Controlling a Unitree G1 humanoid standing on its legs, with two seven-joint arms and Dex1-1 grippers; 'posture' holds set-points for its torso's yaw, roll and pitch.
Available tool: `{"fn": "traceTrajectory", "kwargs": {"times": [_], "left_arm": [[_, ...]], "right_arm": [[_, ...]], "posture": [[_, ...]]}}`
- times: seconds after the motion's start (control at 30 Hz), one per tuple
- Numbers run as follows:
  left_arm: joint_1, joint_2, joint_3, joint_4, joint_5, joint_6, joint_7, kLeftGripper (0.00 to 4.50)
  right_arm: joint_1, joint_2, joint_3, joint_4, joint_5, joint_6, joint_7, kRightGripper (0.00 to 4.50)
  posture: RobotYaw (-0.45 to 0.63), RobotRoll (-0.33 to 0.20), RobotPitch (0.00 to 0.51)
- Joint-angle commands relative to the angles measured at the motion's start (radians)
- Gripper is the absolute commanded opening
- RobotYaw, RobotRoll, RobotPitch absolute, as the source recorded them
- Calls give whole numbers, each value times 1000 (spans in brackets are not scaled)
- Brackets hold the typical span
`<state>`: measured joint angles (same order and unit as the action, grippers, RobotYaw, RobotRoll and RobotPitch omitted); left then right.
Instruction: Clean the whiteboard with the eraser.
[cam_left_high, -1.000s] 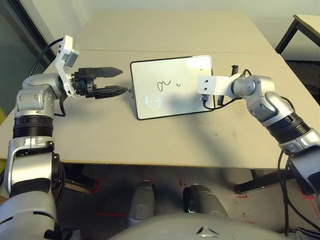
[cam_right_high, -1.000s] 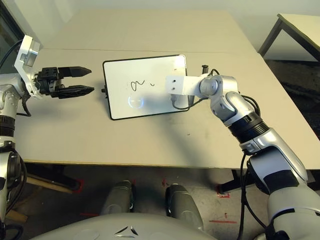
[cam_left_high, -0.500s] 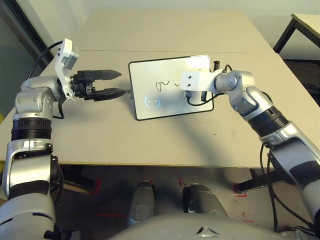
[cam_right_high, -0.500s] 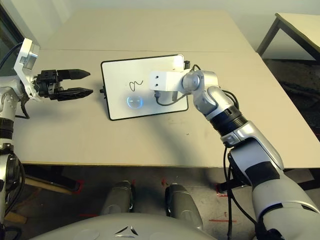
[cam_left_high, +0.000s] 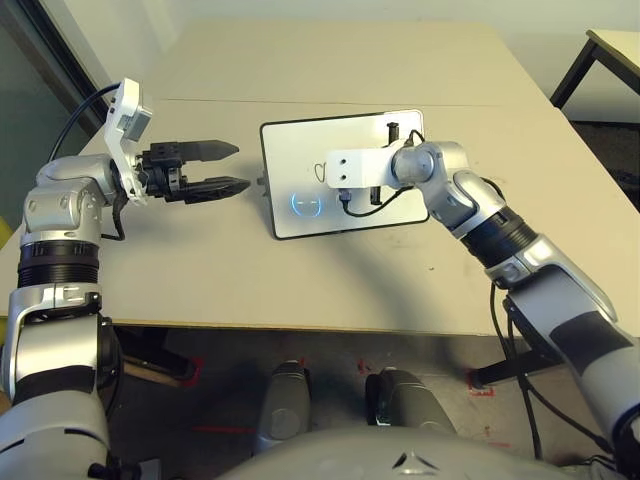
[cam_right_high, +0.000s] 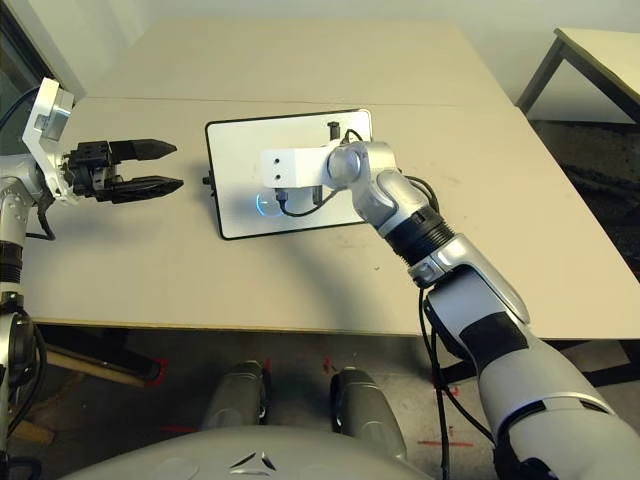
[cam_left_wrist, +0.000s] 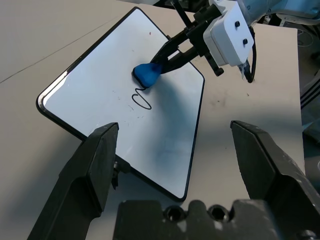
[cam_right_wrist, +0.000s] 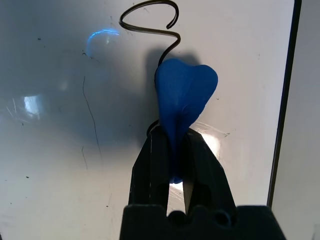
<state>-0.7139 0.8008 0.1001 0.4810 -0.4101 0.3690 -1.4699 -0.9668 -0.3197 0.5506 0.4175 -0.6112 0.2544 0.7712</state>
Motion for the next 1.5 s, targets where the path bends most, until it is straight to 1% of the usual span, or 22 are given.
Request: {"fn": "traceTrajectory", "kwargs": {"times": [0.03, 0.33, 0.4, 0.63, 0.77, 1.03, 1.2, 1.5], "left_arm": [[-3, -3, 0, -13, -6, 2, 1, 4500], [-25, -22, -12, 10, 2, -9, -3, 4500], [-28, -25, -14, 14, 3, -11, -4, 4500], [-41, -27, -17, 31, 9, -20, -10, 4500], [-43, -27, -18, 34, 10, -23, -14, 4500], [-56, -34, -26, 54, 17, -34, -18, 4500], [-58, -34, -26, 54, 15, -31, -23, 4500], [-44, -10, -33, 64, 37, -40, -37, 4500]], "right_arm": [[10, -24, 15, 27, -22, -10, 0, 158], [109, -130, 9, -62, -33, 1, 44, 143], [125, -149, 6, -74, -33, 3, 48, 143], [169, -247, -30, -145, -35, 11, 68, 143], [192, -267, -52, -222, -15, 45, 108, 142], [205, -254, -65, -271, -15, 66, 118, 142], [206, -244, -78, -349, 15, 111, 170, 142], [169, -184, -59, -434, 24, 178, 204, 141]], "posture": [[270, 0, 35], [257, 0, 35], [237, 0, 35], [232, 0, 32], [224, 0, 30], [215, 0, 29], [217, 0, 29], [217, 0, 33]]}}
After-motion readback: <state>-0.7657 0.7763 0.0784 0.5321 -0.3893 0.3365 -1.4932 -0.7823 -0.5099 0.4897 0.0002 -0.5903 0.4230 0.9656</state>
